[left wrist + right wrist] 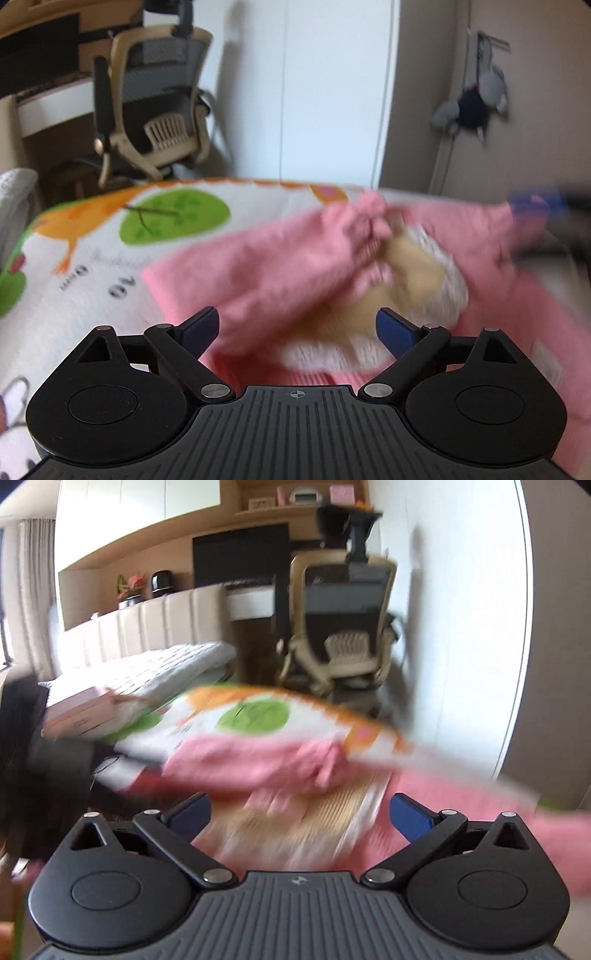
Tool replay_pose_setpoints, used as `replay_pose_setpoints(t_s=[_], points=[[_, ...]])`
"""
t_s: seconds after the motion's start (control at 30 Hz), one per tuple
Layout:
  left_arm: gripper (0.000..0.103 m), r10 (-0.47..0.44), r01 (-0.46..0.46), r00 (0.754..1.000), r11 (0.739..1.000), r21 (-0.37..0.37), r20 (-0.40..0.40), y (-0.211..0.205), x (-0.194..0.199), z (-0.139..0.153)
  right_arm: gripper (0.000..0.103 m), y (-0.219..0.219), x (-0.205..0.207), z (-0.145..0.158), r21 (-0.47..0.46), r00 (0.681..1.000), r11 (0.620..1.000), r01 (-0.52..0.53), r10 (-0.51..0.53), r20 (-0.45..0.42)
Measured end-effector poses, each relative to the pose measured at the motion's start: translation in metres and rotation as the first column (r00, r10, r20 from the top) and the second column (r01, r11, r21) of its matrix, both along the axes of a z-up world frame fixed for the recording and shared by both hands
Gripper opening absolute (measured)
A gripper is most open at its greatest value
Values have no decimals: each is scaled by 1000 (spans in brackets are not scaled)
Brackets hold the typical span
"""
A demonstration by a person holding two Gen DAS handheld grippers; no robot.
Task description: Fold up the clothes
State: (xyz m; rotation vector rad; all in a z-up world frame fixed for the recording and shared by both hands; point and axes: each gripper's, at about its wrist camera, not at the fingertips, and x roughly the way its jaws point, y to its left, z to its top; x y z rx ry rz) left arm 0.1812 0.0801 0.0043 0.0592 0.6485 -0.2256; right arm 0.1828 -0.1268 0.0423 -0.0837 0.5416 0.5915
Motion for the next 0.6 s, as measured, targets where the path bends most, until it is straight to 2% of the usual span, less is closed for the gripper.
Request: replay_pose_setpoints(t_s=[0.03, 0.07, 0.23, 0.27, 0.33, 0.37, 0.47, 0.6], points=[[98, 0, 0, 1000, 1000, 10, 0, -1, -2, -3, 77, 6, 13, 5, -10, 1000, 1000, 8, -8, 2], [98, 5, -5, 1000, 1000, 17, 5, -1, -4, -3, 69, 15, 29, 1, -16, 1000, 1000, 22, -22, -13], [100, 40, -41, 999, 999, -33, -5, 10, -6, -3, 66, 45, 91, -39, -20, 990, 996, 93, -94, -107], [101, 47, -48, 999, 998, -44, -10, 13, -7, -2, 44, 50, 102, -48, -19, 986, 994, 107, -108, -125], [101, 59, -60, 998, 996, -60, -13, 19, -7, -1, 20, 54, 115, -60, 1, 978, 991, 132, -130, -165], [101, 65, -66, 998, 995, -69, -12, 22, -8, 1, 16, 54, 110, -55, 19, 978, 990, 139, -134, -157], [101, 69, -66, 997, 992, -111, 20, 27, -9, 12, 14, 44, 85, -18, 64, 994, 994, 91, -87, -65], [103, 43, -22, 994, 981, -193, 104, 24, -4, 28, 14, 25, 64, 20, 39, 996, 996, 86, -85, -9]])
